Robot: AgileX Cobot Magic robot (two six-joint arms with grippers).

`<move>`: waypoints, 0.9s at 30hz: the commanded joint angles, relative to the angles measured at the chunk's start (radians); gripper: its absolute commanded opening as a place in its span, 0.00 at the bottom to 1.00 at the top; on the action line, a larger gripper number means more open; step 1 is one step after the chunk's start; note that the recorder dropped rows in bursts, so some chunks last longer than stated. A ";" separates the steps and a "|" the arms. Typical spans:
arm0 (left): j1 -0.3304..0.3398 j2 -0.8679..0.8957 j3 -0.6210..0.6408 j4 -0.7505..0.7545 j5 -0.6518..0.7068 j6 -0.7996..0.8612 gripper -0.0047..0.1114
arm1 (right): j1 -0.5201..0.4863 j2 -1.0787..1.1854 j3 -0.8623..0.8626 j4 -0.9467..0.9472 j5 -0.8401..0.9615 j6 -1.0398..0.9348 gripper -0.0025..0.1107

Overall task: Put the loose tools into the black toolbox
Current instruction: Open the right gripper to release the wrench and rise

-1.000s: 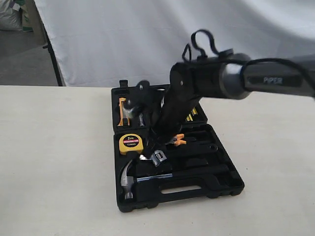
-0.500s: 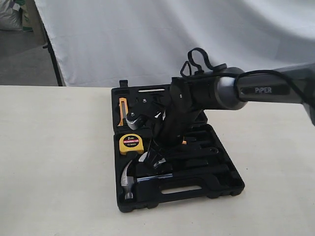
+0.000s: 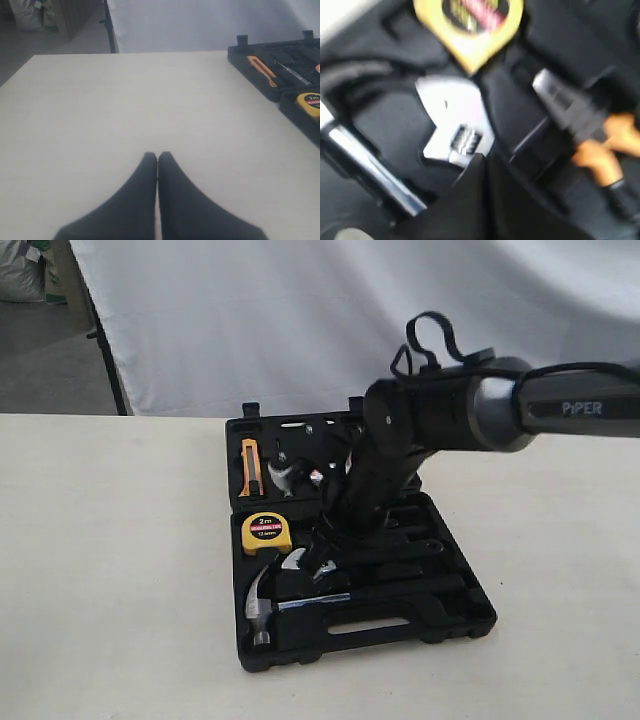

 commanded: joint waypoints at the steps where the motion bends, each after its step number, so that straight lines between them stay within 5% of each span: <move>1: 0.025 -0.003 -0.003 0.004 -0.007 -0.005 0.05 | -0.016 0.080 0.065 -0.014 0.004 0.025 0.02; 19: 0.025 -0.003 -0.003 0.004 -0.007 -0.005 0.05 | -0.016 -0.133 0.059 -0.011 -0.093 0.044 0.02; 27: 0.025 -0.003 -0.003 0.004 -0.007 -0.005 0.05 | -0.040 -0.030 0.061 -0.016 -0.101 0.076 0.02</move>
